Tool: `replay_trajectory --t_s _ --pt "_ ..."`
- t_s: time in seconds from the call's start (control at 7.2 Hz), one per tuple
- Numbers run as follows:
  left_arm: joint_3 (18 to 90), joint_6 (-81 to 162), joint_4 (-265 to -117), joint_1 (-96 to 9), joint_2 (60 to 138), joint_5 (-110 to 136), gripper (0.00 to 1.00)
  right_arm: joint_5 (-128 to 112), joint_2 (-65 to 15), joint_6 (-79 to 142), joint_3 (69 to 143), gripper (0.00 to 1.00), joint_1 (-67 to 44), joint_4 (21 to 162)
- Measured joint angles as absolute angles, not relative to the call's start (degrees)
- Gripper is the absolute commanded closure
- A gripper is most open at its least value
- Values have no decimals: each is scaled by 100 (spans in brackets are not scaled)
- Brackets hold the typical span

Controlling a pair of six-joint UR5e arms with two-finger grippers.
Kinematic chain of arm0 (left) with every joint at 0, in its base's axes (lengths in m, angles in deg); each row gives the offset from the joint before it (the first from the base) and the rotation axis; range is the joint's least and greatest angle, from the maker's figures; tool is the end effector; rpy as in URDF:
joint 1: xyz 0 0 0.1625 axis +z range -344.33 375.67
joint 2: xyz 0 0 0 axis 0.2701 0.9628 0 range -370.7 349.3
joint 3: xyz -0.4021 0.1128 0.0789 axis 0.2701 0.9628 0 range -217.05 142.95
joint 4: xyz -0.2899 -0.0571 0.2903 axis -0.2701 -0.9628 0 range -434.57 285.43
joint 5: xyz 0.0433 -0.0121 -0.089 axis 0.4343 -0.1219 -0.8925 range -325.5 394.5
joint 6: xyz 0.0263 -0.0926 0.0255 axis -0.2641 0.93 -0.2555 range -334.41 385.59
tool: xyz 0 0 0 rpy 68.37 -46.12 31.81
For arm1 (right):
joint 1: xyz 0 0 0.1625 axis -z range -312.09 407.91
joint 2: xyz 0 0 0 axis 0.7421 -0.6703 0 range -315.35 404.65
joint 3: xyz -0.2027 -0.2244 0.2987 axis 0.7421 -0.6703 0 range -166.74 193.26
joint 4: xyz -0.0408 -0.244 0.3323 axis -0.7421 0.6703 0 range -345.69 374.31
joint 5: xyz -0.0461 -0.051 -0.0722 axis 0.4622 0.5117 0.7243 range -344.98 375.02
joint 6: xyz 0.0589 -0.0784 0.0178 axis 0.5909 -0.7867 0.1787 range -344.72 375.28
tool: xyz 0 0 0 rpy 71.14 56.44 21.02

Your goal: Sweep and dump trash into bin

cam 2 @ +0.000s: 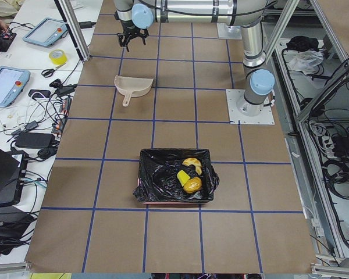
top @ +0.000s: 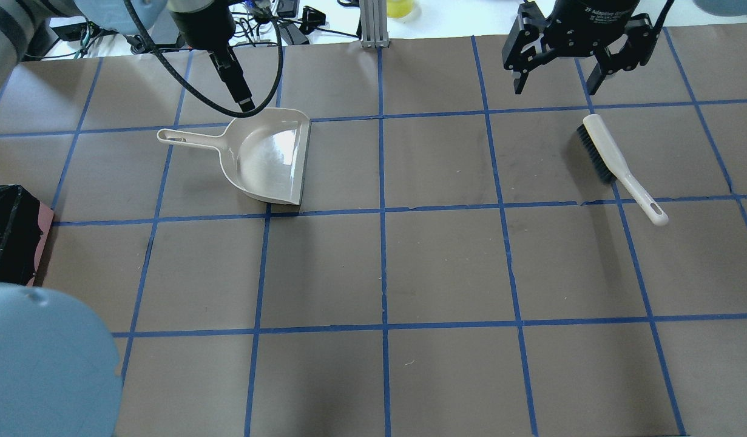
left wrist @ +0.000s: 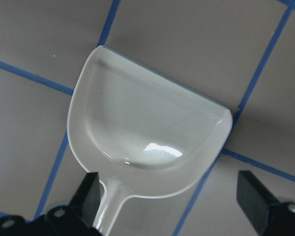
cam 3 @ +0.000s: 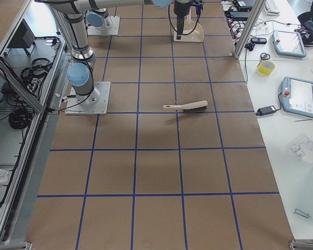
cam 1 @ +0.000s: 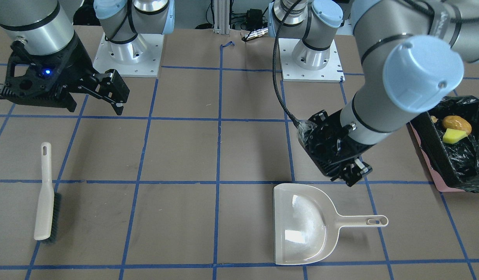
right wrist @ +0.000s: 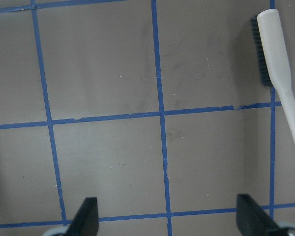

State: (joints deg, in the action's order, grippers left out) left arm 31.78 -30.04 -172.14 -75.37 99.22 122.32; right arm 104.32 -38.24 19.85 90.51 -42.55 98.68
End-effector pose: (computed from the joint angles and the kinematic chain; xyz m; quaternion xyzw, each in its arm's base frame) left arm -0.1484 -0.6224 0.4607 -0.4730 -0.8791 -0.0403 0.0422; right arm 0.1388 -0.5416 0.5231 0.0358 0.9993 0.0002 0.0061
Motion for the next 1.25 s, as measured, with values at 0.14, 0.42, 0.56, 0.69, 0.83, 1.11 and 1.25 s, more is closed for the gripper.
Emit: replay_trajectory --t_s 0.14,0.42,0.56,0.69,0.83,1.11,1.25 --pt "3278 -2364 -17452 -7529 9639 12261 0 10432 -3824 1985 9051 1 -4255 9865" --pt "3422 -771 -17555 -7504 9233 12289 0 10432 -3823 1985 9051 1 -4256 9861" --pt "3470 -127 -17577 -7447 9059 12309 0 10432 -3824 1986 9051 1 -4254 9860" --pt "3566 321 -17548 -7344 8914 12330 0 10432 -3824 1985 9051 1 -4255 9861" --pt "3733 714 -17414 -7243 8763 12337 0 10430 -3823 1985 9051 1 -4255 9860" --pt "4197 1186 -17131 -7189 8379 12346 0 10424 -3823 1985 9051 1 -4257 9860" --pt "4474 1242 -16907 -7190 8194 12350 0 10423 -3823 1985 9051 1 -4256 9860"
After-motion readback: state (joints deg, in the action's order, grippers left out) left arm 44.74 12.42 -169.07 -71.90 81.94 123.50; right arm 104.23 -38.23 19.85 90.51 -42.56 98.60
